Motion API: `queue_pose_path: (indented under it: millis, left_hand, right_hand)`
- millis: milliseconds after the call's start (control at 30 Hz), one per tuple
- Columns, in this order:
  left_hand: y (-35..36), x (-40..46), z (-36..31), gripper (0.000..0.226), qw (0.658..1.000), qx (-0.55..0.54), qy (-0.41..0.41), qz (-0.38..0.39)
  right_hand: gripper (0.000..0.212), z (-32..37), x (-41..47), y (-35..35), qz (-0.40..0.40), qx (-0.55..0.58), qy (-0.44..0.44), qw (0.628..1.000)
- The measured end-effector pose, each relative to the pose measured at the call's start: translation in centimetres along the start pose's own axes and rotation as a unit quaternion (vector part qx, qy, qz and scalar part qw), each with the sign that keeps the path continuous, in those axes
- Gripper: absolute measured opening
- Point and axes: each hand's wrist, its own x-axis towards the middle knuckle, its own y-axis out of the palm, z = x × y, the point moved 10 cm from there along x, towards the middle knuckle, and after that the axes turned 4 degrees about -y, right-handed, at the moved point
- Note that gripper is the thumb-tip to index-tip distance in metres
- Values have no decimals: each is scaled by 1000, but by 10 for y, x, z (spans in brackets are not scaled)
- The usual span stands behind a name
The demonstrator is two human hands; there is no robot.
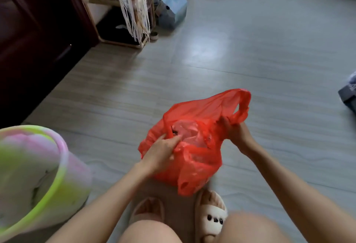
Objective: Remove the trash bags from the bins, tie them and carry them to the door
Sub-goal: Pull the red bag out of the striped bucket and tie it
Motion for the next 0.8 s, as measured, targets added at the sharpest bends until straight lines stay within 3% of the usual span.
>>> queue_pose_path:
  millis: [100,200,267,400,467,500,533,600,633,700,800]
  left_hand:
    - [-28,19,36,23,962,-210,-159,-72]
    - [-43,30,56,22,860,-407,-272,-142]
    - [-45,41,53,28,791,-525,-282,-138]
    - [-50,58,44,52,717,-645,-259,-49]
    - [-54,61,46,40,687,-685,-241,-19]
    - [-57,62,56,27,698,-672,-246,-19]
    - [-54,58,69,35,741,-621,-257,-6]
    - [-44,54,94,74,878,-391,-271,52]
    - [-38,54,105,89,930,-258,-253,69]
    - [-40,58,110,84,974,-98,-202,40]
    - [-57,63,106,47,990,-8,-126,-62]
  right_hand:
    - [28,3,14,-2,-35,116,39,992]
    - [33,9,33,2,-37,157,53,985]
    - [35,11,48,7,-42,175,67,981]
    - [36,-1,70,20,-55,237,110,964]
    - [28,-12,77,30,-52,294,136,945]
    - [24,-14,80,36,-40,324,141,935]
    - [21,-16,83,40,-21,335,140,931]
    - [14,-12,90,42,29,325,108,939]
    - [11,-9,91,45,54,313,95,943]
    - [14,-5,92,44,80,208,62,973]
    - [26,-1,93,28,23,23,3,999]
